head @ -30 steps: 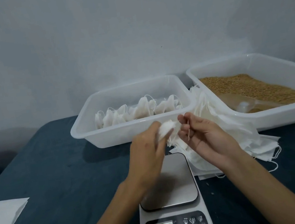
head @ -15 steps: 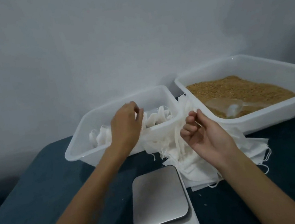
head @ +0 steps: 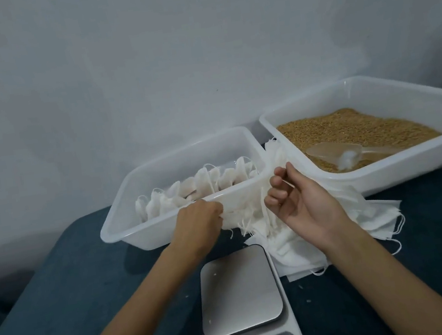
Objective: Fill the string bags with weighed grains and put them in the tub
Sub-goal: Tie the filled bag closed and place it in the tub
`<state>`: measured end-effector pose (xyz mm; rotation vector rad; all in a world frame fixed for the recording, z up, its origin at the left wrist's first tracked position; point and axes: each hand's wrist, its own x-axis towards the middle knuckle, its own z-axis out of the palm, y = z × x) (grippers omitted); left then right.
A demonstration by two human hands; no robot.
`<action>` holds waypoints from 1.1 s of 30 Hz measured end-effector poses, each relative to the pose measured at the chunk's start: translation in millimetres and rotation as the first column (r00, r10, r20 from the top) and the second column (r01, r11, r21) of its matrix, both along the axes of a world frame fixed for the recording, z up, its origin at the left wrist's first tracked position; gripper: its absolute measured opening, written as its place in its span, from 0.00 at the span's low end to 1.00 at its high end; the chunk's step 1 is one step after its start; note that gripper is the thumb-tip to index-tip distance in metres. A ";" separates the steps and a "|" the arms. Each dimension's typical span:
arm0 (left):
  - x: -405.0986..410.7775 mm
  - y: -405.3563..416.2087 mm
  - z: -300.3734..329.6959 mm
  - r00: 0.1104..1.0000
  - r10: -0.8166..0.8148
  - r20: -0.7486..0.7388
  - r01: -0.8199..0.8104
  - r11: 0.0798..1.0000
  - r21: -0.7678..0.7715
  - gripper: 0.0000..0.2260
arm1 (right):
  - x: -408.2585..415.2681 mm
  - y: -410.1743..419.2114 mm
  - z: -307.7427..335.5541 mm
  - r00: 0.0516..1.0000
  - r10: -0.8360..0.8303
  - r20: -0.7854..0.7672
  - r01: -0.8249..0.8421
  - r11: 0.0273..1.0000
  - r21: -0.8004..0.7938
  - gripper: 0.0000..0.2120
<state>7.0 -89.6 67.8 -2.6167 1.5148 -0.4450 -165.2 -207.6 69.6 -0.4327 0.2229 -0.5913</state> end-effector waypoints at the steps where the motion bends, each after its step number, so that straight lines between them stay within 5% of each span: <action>1: 0.8 3.5 -0.7 0.998 -0.003 -0.069 -0.002 0.997 -0.084 0.07 | 0.2 -0.1 -0.5 1.000 0.000 -0.006 0.000 1.000 -0.010 0.15; 5: -5.9 28.4 -0.2 0.926 -0.180 -0.331 -0.023 0.849 -0.528 0.09 | 0.9 1.7 -4.4 0.999 -0.004 -0.042 -0.002 0.990 -0.140 0.14; 7: -14.2 39.7 2.8 0.761 -0.353 -0.545 -0.173 0.699 -0.694 0.12 | 1.8 6.0 -7.0 0.997 -0.026 -0.078 0.000 0.948 -0.317 0.12; 9: -25.1 44.2 4.3 0.504 -0.504 -0.701 -0.366 0.611 -0.702 0.15 | 3.0 12.3 -8.3 0.987 -0.075 -0.144 -0.015 0.841 -0.541 0.11; 14: -46.0 37.7 -4.4 0.268 -0.625 -0.733 -0.517 0.549 -0.657 0.11 | 10.5 26.7 -11.9 0.955 -0.125 -0.269 -0.098 0.723 -0.684 0.15; 18: -54.9 33.5 -15.6 0.230 -0.654 -0.720 -0.548 0.525 -0.652 0.17 | 11.0 27.9 -16.3 0.942 -0.065 -0.329 -0.157 0.783 -0.602 0.25; 20: -57.7 34.8 -19.5 0.234 -0.652 -0.721 -0.560 0.515 -0.649 0.21 | 11.4 30.8 -19.7 0.872 -0.322 -0.368 -0.088 0.637 -0.766 0.23; 23: -58.4 37.9 -19.6 0.267 -0.608 -0.748 -0.619 0.487 -0.617 0.18 | 11.0 41.1 -23.6 0.767 -0.632 -0.109 0.105 0.292 -0.951 0.18; 26: -56.4 39.9 -21.3 0.291 -0.564 -0.773 -0.654 0.472 -0.591 0.19 | 8.9 48.2 -21.3 0.820 -0.572 0.023 0.158 0.188 -0.970 0.15; 29: -58.1 40.5 -22.0 0.271 -0.592 -0.759 -0.637 0.481 -0.603 0.25 | 9.9 49.0 -21.4 0.870 -0.490 -0.059 -0.002 0.117 -0.993 0.13; 33: -62.5 40.4 -20.7 0.252 -0.643 -0.723 -0.560 0.512 -0.651 0.21 | 11.6 42.8 -25.7 0.905 -0.397 -0.153 -0.077 0.202 -0.976 0.04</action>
